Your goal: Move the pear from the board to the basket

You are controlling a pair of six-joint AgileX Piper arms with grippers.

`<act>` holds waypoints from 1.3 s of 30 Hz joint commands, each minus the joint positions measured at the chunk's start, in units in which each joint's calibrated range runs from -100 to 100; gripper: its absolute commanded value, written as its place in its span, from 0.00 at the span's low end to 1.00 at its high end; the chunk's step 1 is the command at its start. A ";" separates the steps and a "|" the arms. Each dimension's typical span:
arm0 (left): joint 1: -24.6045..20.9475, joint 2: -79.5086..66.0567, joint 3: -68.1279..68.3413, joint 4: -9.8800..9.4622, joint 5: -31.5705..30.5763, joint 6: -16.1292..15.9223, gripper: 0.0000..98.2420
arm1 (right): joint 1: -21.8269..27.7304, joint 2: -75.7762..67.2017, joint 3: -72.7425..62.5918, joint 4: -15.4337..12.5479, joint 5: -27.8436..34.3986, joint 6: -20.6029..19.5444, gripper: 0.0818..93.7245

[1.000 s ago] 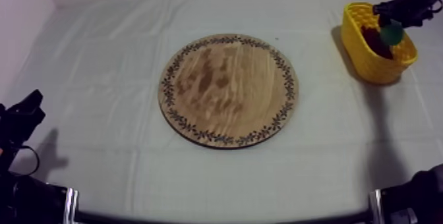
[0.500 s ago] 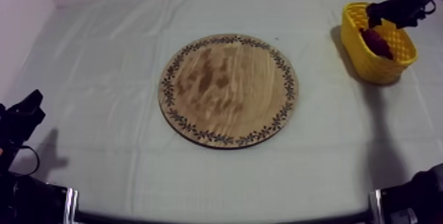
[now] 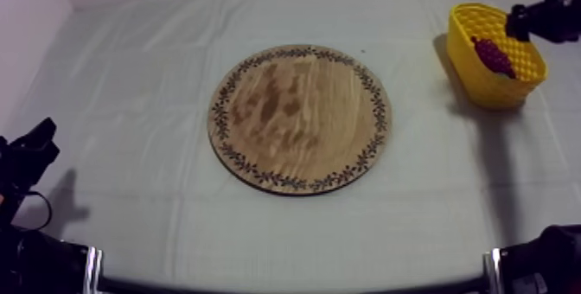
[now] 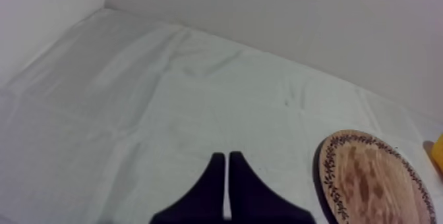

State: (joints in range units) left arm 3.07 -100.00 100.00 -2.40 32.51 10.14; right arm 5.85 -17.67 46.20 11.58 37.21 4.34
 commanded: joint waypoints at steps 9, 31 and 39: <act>0.01 0.00 0.00 -0.02 -0.01 -0.01 0.00 | -1.38 -38.63 30.33 1.38 -1.95 0.74 0.54; 0.01 0.00 0.00 -0.02 -0.01 -0.01 0.00 | -1.77 -74.02 53.28 -14.32 -3.98 6.44 0.01; 0.01 0.00 0.00 -0.02 -0.01 -0.01 0.00 | -3.18 -77.70 53.27 -13.96 -1.10 6.43 0.00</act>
State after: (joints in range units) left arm 3.07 -100.00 100.00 -2.40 32.51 10.14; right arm 2.69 -95.39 99.47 -2.41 35.93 10.49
